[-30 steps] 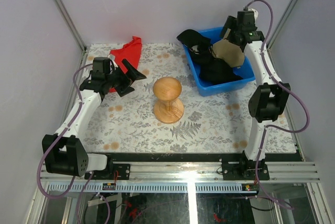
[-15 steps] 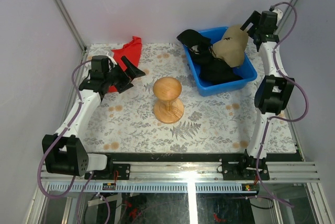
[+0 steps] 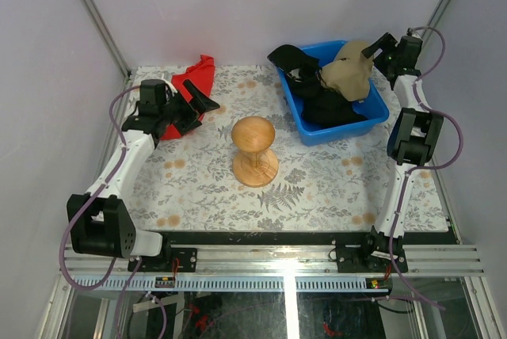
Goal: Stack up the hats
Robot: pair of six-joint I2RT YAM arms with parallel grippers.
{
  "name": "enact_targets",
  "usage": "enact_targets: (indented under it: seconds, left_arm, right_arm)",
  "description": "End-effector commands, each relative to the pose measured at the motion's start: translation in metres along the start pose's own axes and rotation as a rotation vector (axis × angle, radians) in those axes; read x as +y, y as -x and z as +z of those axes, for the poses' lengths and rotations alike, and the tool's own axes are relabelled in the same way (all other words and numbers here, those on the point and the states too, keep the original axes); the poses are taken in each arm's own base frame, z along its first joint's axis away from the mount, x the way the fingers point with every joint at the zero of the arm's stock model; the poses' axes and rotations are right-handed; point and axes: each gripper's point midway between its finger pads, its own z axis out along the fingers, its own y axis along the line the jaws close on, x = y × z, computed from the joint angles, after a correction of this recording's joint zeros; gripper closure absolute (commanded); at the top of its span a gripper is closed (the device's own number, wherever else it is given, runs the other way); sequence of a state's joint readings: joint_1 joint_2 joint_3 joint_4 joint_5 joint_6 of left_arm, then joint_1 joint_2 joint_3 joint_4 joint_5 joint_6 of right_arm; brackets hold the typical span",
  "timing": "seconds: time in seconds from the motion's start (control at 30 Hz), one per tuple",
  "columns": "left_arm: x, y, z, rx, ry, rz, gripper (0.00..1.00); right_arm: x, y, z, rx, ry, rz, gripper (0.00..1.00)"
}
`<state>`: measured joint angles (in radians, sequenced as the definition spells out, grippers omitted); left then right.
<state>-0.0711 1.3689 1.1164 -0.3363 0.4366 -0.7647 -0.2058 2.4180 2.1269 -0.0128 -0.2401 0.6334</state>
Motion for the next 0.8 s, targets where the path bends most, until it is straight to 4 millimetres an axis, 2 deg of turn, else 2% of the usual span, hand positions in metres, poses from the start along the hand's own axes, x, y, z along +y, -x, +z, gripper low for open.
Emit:
enact_targets:
  seconds: [0.0,0.13,0.23,0.3,0.37,0.4,0.53,0.6,0.77]
  left_arm:
    - [-0.016,0.022,0.004,-0.071,-0.048,0.022,0.0]
    - [-0.013,0.023,0.008,-0.07,-0.044,0.01,0.0]
    - [-0.011,0.023,0.011,-0.066,-0.043,0.005,0.0]
    - [-0.012,0.023,0.012,-0.066,-0.045,0.003,0.0]
    - [-0.012,0.023,0.013,-0.064,-0.048,0.001,0.0]
    - [-0.012,0.023,0.014,-0.063,-0.049,0.0,0.0]
    - [-0.014,0.024,0.013,-0.064,-0.058,0.01,0.0]
    - [-0.015,0.024,0.011,-0.067,-0.056,0.015,0.0]
    - [-0.015,0.023,0.006,-0.071,-0.053,0.028,0.0]
  right_arm:
    - [0.05,0.031,-0.012,-0.087,0.192,-0.03,0.13]
    - [0.059,0.032,-0.01,-0.078,0.24,-0.027,0.17]
    - [0.059,0.029,-0.006,-0.057,0.25,-0.023,0.27]
    - [0.06,0.031,-0.008,-0.061,0.241,-0.031,0.41]
    - [0.06,0.034,-0.013,-0.068,0.226,-0.045,0.63]
    - [0.062,0.037,-0.015,-0.071,0.227,-0.056,0.7]
    - [0.067,0.037,-0.02,-0.056,0.243,-0.075,0.83]
    - [0.071,0.036,-0.023,-0.045,0.258,-0.069,0.98]
    - [0.088,0.047,-0.041,-0.069,0.298,-0.035,1.0]
